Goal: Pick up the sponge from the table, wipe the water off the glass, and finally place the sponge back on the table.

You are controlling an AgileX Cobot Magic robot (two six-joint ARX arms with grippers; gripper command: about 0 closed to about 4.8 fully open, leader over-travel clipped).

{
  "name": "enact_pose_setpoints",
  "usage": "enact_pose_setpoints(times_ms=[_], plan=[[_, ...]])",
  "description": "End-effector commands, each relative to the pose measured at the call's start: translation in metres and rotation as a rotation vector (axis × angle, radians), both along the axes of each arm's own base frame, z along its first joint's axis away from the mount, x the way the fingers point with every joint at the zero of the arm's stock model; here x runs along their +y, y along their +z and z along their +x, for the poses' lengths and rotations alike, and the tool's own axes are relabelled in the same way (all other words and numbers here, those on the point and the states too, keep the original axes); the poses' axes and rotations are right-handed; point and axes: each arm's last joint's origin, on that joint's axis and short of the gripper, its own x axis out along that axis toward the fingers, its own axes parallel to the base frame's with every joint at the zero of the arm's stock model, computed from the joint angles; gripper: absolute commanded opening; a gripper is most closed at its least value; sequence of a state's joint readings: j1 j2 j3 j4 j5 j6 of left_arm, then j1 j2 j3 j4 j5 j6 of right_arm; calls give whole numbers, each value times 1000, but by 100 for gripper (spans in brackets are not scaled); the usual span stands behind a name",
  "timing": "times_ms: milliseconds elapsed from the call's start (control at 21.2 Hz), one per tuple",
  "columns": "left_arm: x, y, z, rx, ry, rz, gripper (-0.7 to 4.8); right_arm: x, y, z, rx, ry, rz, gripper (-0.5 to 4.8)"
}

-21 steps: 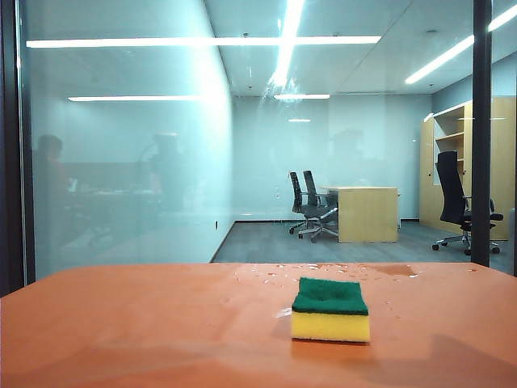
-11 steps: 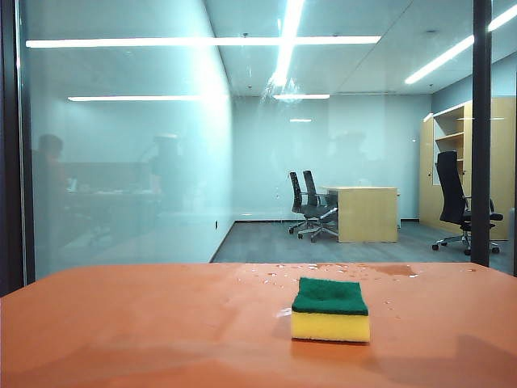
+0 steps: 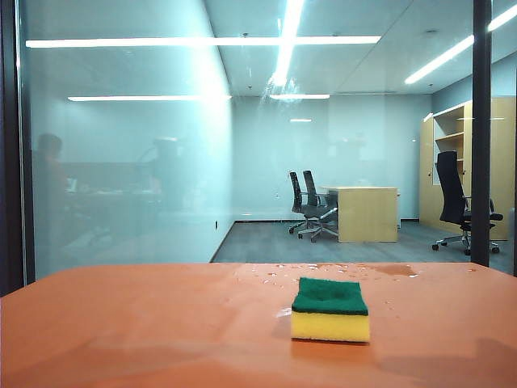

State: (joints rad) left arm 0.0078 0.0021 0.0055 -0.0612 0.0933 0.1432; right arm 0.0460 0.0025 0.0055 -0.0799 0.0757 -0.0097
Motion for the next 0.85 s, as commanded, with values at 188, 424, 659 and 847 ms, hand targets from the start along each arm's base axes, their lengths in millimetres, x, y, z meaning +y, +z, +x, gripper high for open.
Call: enact_pose_setpoints(times_ms=[188,424,659,847], plan=[[0,2,0,-18,3,-1,-6,0,4,0,-51,0,0,-7],[0,2,0,-17,3,-1,-6,0,4,0,-51,0,0,-6],[0,2,0,-17,3,-1,-6,0,4,0,-51,0,0,-6],[0,2,0,-17,3,-1,-6,0,4,0,-51,0,0,-6]])
